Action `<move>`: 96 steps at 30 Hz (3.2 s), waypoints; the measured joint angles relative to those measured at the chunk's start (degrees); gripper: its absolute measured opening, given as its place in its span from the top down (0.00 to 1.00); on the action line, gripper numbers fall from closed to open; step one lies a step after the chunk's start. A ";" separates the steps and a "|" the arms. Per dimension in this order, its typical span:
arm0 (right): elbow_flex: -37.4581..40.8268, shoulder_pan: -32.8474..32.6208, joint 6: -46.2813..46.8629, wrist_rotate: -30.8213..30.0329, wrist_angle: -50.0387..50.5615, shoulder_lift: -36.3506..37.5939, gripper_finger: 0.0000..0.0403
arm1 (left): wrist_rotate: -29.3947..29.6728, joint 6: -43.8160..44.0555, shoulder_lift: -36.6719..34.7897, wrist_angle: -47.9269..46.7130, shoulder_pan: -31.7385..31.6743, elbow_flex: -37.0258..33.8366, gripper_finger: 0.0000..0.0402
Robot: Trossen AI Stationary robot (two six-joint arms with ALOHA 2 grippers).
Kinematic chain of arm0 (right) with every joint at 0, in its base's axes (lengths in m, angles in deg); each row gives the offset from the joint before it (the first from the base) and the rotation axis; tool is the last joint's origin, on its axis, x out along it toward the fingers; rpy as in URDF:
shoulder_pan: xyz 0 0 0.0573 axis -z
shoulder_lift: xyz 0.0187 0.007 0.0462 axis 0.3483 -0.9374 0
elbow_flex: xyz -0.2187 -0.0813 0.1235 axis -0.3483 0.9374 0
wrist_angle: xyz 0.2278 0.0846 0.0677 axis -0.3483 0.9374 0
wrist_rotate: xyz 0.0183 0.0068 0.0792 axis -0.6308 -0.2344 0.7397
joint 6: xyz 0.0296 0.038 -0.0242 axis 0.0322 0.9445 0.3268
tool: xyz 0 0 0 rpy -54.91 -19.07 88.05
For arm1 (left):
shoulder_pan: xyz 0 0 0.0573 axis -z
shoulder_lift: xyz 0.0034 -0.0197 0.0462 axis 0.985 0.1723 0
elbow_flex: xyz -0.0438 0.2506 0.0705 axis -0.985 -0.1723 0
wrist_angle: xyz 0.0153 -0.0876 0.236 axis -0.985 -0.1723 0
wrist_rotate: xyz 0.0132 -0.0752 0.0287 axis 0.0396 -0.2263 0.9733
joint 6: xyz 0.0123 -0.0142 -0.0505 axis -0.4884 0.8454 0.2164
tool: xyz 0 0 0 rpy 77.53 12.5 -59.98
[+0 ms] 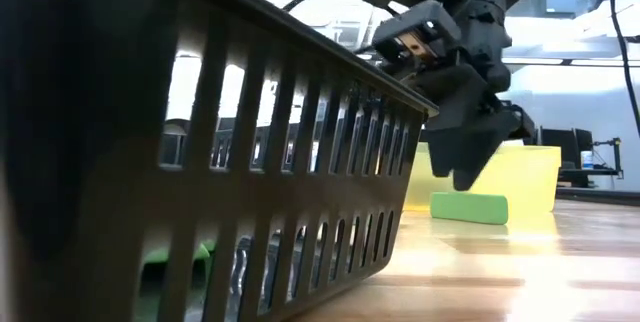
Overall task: Pick & Place School Supplies
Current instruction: Put the green eraser into the bottom black bin
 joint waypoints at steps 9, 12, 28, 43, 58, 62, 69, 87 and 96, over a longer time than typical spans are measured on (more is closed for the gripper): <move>0.15 0.15 0.27 -0.60 0.31 -0.05 0.68 | 0.00 0.02 0.00 0.00 0.00 0.00 0.58; 0.15 0.15 0.96 -0.55 0.35 -0.05 0.68 | -0.65 0.01 0.00 -0.02 0.00 0.00 0.58; 0.15 0.74 0.82 2.56 0.67 0.43 0.68 | -1.25 0.00 0.00 0.07 0.00 0.00 0.58; 0.15 3.59 -4.85 3.81 3.45 0.43 0.67 | -1.40 0.65 0.00 0.59 0.00 0.00 0.58; -0.16 3.37 -4.59 5.06 -0.91 -2.56 0.68 | -1.32 0.83 0.00 0.51 0.00 0.00 0.58; 0.17 3.71 -3.98 3.59 -0.45 -2.94 0.70 | -1.21 0.85 0.00 0.48 0.02 0.00 0.58; 0.19 3.68 -3.49 3.85 -0.24 -2.61 0.70 | -1.22 0.85 0.00 0.48 0.01 0.00 0.58; -9.31 -0.09 2.65 4.84 0.47 -2.06 0.65 | -1.27 1.09 0.00 1.09 0.01 0.00 0.58; -9.46 -9.77 18.34 -2.00 0.75 -2.06 0.64 | -1.27 -0.44 0.00 1.10 0.00 0.00 0.58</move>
